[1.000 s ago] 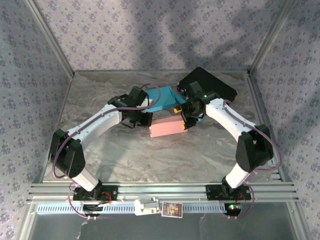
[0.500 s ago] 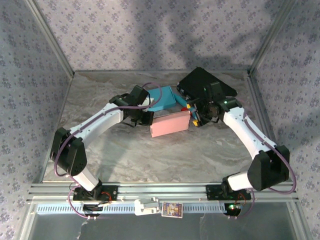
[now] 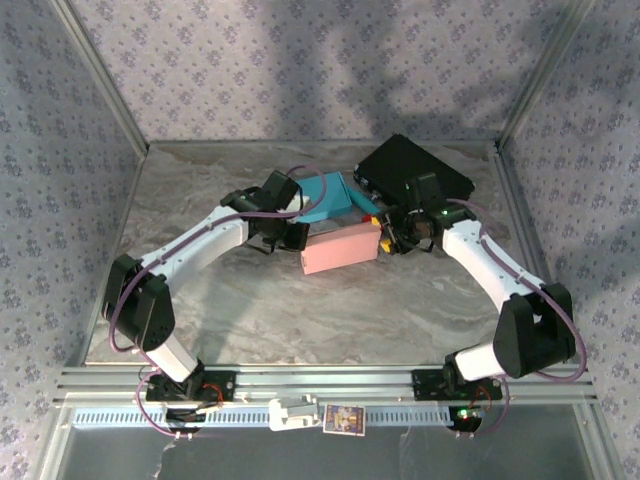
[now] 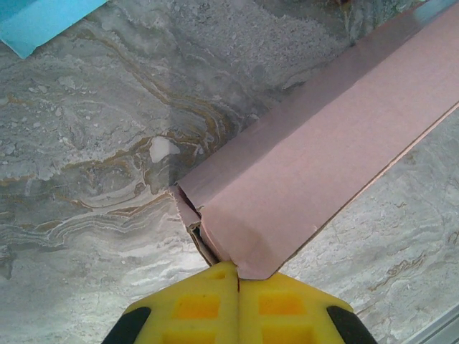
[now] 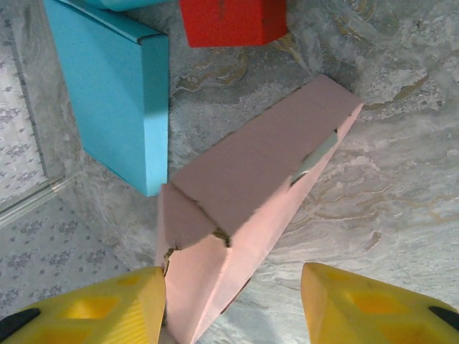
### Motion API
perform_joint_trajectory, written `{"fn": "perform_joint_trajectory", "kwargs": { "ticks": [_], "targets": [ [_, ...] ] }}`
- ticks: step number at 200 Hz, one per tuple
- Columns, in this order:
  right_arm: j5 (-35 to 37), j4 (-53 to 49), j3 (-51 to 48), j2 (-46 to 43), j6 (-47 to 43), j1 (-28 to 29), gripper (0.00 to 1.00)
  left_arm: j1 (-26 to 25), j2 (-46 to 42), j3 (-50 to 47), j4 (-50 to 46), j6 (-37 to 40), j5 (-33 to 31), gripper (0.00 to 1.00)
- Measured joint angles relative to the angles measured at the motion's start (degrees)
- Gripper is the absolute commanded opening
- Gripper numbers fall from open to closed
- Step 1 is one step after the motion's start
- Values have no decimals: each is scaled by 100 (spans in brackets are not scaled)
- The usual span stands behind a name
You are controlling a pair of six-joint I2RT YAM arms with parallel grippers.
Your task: Fold the paper box
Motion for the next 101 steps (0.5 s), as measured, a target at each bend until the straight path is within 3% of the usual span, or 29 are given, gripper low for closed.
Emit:
{"fn": "perform_joint_trajectory", "kwargs": {
  "ticks": [57, 101],
  "targets": [
    [26, 236, -96, 52, 15, 26, 41, -7, 2, 9, -24, -2, -17, 0],
    [50, 229, -92, 59, 15, 37, 47, -59, 2, 22, -79, 20, -61, 0]
  ]
}}
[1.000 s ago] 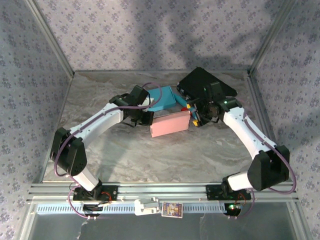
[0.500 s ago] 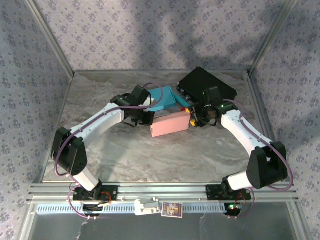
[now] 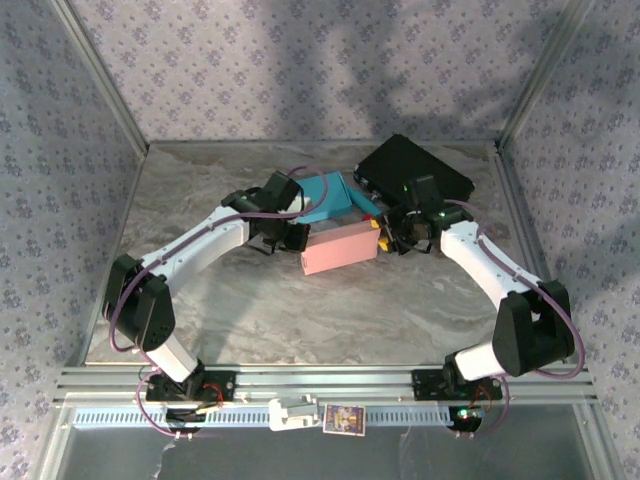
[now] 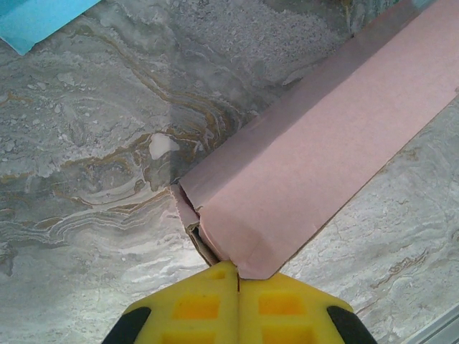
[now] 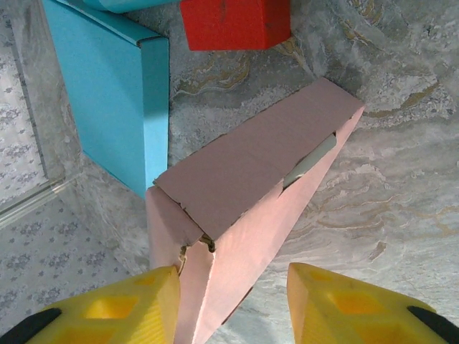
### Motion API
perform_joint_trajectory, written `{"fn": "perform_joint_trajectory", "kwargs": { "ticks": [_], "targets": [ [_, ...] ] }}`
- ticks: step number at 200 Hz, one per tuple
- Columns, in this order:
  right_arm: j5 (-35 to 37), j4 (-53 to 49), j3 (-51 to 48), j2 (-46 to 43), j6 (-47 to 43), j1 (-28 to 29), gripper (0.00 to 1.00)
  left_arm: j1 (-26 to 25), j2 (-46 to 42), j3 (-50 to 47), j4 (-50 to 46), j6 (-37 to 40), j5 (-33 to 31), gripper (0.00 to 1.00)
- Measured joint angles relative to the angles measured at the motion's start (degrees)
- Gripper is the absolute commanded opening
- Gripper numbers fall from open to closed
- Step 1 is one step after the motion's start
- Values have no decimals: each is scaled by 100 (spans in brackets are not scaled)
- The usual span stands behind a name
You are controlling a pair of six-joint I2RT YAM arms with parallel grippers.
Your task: Fold the paper box
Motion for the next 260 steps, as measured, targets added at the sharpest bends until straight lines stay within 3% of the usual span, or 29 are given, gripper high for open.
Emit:
{"fn": "perform_joint_trajectory", "kwargs": {
  "ticks": [76, 120, 146, 162, 192, 260],
  "targets": [
    [127, -212, 470, 22, -35, 332, 60, -125, 57, 111, -153, 85, -162, 0],
    [122, -205, 470, 289, 46, 391, 57, -125, 81, 151, -170, 85, -192, 0],
    [87, -90, 483, 525, 31, 391, 46, -125, 81, 151, -170, 87, -212, 0],
    [83, -44, 544, 549, 28, 398, 41, -125, 81, 162, -177, 85, -216, 9],
    [101, -52, 542, 549, 22, 413, 40, -125, 81, 181, -258, 35, -190, 27],
    [83, 20, 413, 546, 20, 413, 39, 103, -498, -7, -101, -1034, 476, 40]
  ]
}}
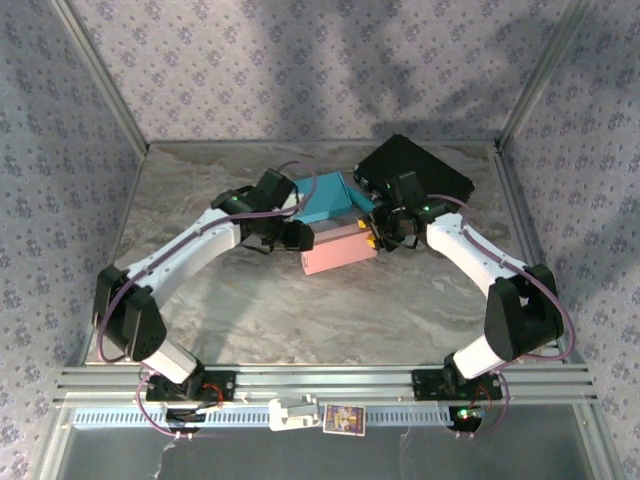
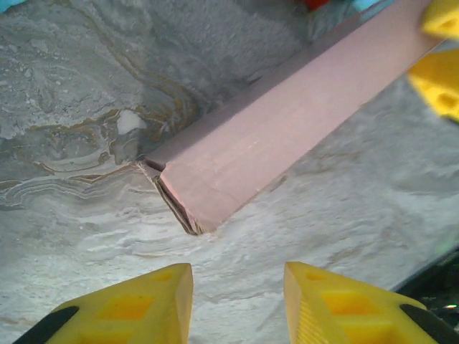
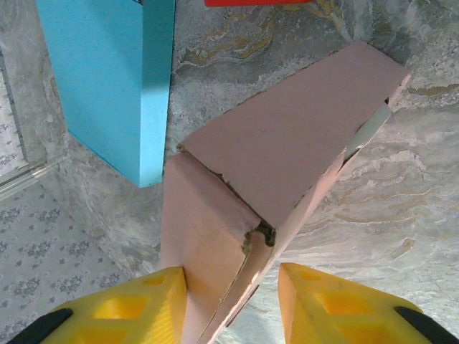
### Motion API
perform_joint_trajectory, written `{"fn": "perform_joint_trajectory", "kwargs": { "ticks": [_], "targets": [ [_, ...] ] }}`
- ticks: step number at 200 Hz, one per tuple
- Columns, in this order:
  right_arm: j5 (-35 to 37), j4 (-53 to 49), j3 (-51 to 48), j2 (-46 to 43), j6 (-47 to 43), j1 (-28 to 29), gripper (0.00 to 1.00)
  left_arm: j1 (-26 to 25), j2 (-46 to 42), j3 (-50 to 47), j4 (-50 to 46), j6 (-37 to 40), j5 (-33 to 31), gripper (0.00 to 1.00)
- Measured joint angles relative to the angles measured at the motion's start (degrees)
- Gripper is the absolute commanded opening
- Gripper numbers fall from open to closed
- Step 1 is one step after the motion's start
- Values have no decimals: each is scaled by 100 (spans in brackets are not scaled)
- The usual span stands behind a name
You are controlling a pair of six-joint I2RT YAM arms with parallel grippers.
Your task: Fold the paper box
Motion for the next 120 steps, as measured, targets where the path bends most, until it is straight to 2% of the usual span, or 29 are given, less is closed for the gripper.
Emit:
{"fn": "perform_joint_trajectory", "kwargs": {
  "ticks": [28, 57, 120],
  "targets": [
    [0, 0, 0, 0, -20, 9, 38, 341, -164, -61, 232, -555, 280, 40],
    [0, 9, -33, -7, -46, 9, 38, 415, 28, -155, 461, -866, 435, 40],
    [-7, 90, -127, -48, -87, 9, 38, 424, 400, -533, 737, -949, 564, 37]
  ]
}}
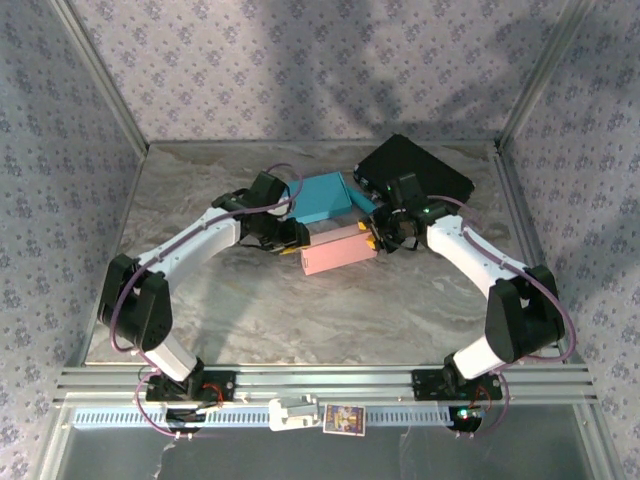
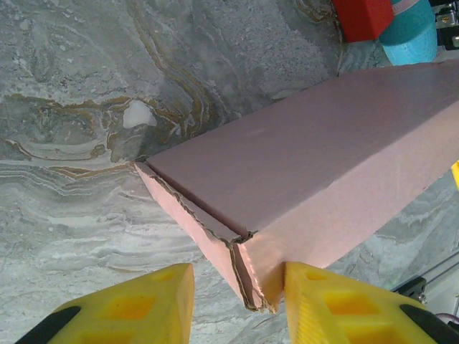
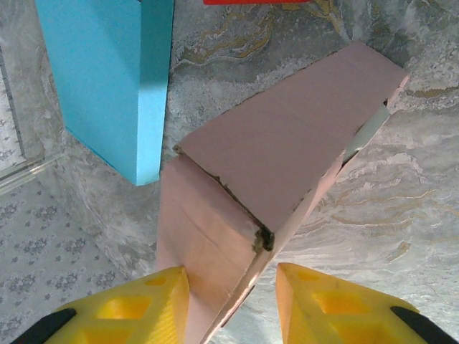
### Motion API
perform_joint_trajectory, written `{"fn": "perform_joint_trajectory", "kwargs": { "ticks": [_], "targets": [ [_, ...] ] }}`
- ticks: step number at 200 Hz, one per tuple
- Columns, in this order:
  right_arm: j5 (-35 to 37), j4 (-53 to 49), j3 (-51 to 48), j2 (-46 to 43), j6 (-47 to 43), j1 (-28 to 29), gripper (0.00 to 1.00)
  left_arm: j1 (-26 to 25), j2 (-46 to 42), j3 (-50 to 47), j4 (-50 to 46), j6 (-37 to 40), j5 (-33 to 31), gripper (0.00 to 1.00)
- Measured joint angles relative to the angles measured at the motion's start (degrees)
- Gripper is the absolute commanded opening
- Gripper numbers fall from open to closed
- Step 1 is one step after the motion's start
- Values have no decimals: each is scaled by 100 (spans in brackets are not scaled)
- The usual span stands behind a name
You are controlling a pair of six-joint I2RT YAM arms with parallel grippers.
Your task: Fold the paper box
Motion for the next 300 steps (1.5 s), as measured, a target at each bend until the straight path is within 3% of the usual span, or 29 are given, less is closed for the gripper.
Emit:
{"fn": "perform_joint_trajectory", "kwargs": {
  "ticks": [88, 216, 260, 300],
  "targets": [
    [-190, 42, -170, -68, -199, -120, 38, 0, -216, -439, 584, 42, 195, 25],
    [-667, -546, -197, -236, -990, -293, 43, -114, -422, -649, 634, 372, 170, 28],
    [-894, -1228, -442, -608, -1539, -304, 44, -402, -894, -1217, 702, 299, 120, 30],
    [-903, -1480, -1283, -667, -1801, -330, 44, -564, -1008, -2061, 903, 55, 50, 30]
  ]
}}
